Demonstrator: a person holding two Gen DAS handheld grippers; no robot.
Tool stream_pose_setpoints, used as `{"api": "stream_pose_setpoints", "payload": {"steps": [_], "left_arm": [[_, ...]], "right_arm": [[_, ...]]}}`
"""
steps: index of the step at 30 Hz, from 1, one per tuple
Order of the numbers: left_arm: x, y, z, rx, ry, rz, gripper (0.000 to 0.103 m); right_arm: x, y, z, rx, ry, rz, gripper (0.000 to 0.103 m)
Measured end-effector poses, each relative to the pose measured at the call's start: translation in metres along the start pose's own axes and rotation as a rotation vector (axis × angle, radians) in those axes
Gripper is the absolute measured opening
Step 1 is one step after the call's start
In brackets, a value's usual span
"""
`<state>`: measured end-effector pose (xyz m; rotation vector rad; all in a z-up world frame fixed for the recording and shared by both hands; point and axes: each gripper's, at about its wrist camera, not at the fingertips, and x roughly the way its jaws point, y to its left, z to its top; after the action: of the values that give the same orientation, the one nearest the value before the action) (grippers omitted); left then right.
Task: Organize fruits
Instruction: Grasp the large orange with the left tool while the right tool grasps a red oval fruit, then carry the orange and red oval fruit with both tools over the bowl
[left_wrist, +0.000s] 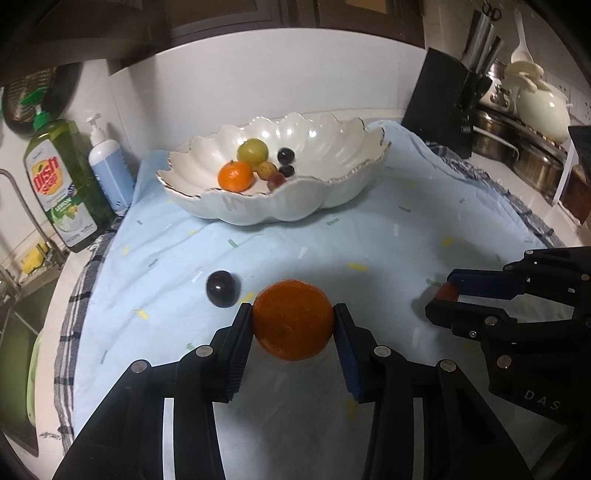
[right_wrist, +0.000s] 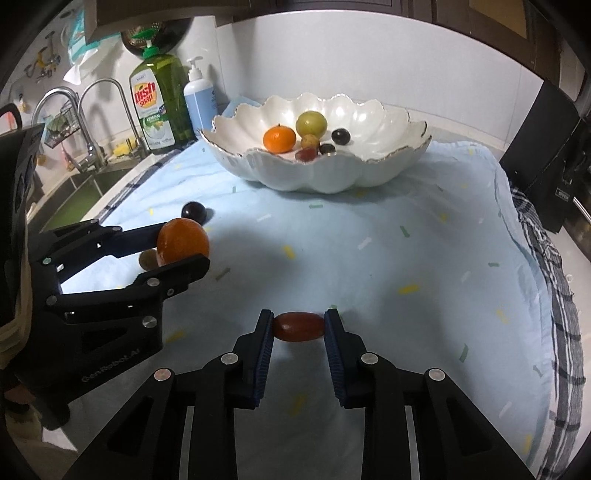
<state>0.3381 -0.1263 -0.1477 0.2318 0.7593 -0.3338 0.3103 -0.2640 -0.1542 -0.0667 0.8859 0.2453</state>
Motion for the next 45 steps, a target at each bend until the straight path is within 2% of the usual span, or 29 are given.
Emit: {"api": "stream_pose_setpoints", "payload": {"steps": [10,27,37,45], "left_arm": [[-0.034,0.008,0.012,-0.042,-0.074,0.020,0.043],[-0.081,0.015,0.050,-0.044,-0.230,0.072,0.042],[-0.084,0.023,0.083,-0.026,-0.306,0.114,0.042],[-0.071,0.032,0.108,-0.026,-0.315,0.128,0.042]], "right_arm": [[-0.028,-0.002,0.015,0.003,-0.079,0.027,0.029],[-0.075,-0.007,0.063,-0.034,-0.311,0.005,0.029],[-0.075,-0.016,0.092,-0.037,-0.388,-0.018,0.029],[-0.067,-0.023,0.119,-0.044,-0.418,-0.036,0.029]]}}
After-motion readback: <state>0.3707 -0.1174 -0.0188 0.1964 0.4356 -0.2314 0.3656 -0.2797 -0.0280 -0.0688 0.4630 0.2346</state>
